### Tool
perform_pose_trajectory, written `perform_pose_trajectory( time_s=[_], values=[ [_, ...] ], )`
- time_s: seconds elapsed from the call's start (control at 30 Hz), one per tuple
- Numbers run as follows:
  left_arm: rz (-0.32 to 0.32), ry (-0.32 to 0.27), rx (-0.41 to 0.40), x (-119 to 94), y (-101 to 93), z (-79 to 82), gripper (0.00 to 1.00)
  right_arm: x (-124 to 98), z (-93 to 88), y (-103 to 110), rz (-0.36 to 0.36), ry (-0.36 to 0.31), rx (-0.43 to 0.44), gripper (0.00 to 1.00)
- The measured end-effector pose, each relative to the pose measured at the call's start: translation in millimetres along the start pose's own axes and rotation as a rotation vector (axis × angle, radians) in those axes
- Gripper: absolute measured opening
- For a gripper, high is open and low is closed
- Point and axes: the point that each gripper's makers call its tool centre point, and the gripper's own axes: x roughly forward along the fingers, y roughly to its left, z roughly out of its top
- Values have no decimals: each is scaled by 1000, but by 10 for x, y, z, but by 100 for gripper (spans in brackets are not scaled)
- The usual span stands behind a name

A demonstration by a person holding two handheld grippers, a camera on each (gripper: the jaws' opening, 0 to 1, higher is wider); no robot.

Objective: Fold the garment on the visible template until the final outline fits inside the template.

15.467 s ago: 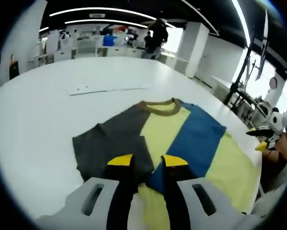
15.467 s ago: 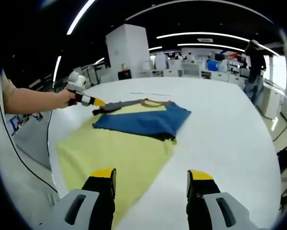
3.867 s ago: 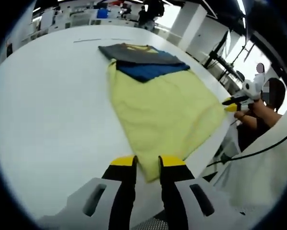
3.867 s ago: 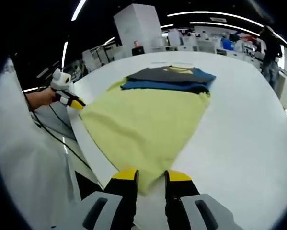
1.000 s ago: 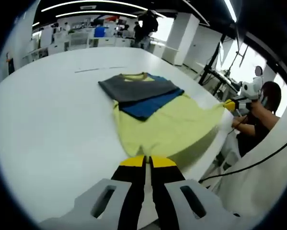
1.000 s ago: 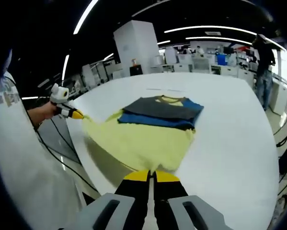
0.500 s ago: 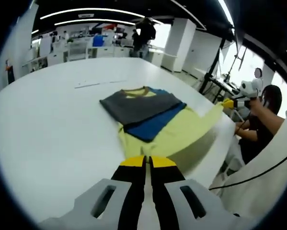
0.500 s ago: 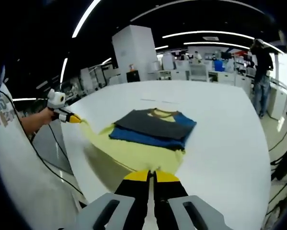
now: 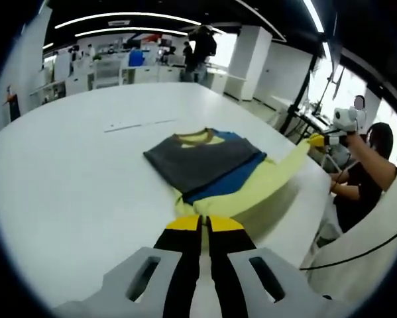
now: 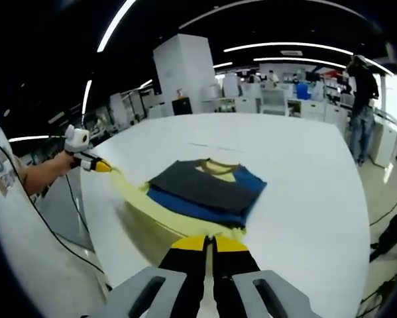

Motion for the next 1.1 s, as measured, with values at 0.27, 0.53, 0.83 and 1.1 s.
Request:
perform_pose_trajectory(
  time_s=[0.27, 0.53, 0.83, 1.1],
  values=[
    [-9, -3, -22, 63, 103, 170, 0, 68, 192, -124, 4, 18, 32, 0],
    [-6, 18, -12, 120, 171, 300, 0, 137, 285, -186, 8, 57, 65, 0],
    [-16, 34, -25, 173, 282, 454, 0, 202, 417, -194, 8, 77, 86, 0],
    [-9, 36, -13, 214, 373, 651, 0, 236, 618, -248, -1, 76, 89, 0]
  ],
)
